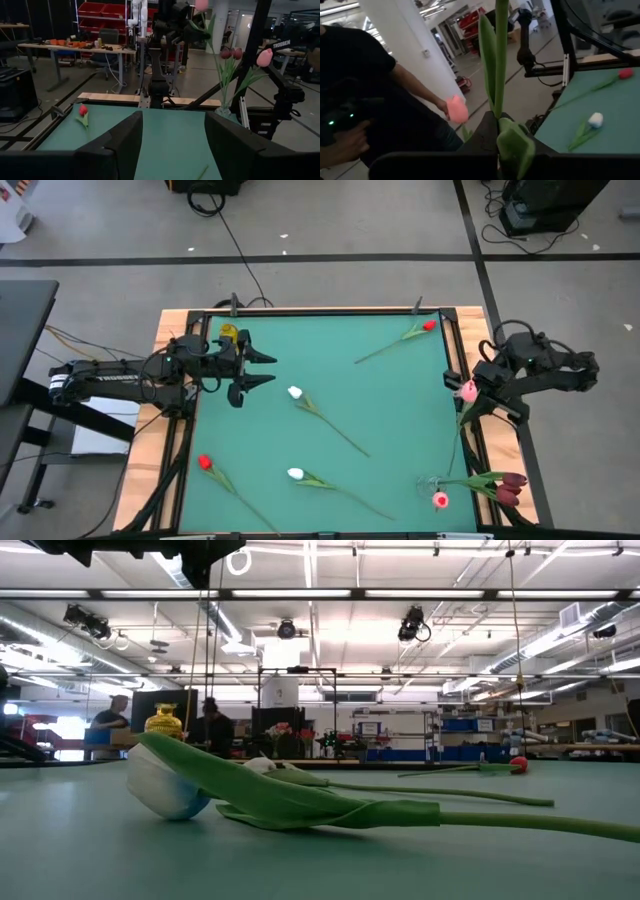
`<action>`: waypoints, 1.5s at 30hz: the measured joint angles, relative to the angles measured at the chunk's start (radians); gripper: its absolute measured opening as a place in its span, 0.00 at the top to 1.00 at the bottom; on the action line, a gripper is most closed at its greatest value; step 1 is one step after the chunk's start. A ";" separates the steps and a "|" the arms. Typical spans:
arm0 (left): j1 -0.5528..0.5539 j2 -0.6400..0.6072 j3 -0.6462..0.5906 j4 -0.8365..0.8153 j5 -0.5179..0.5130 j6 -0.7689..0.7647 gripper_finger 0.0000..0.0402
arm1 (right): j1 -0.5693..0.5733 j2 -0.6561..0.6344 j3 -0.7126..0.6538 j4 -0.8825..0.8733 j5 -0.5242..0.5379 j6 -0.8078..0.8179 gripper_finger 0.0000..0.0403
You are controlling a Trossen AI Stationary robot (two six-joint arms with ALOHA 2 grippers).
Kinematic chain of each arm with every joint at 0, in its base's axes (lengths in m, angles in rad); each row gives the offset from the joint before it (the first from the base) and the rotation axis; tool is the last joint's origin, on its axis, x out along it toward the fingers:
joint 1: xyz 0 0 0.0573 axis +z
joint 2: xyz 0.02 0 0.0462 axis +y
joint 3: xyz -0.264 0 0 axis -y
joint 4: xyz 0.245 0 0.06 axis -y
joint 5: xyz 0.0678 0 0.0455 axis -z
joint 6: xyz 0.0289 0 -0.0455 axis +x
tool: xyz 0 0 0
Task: Sort flowers into vase by color
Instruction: Put the pink tulip into the transparent vase
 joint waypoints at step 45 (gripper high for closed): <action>0.000 0.000 0.000 0.000 0.000 0.000 0.45 | 0.169 0.091 -0.061 0.101 0.069 -0.124 0.99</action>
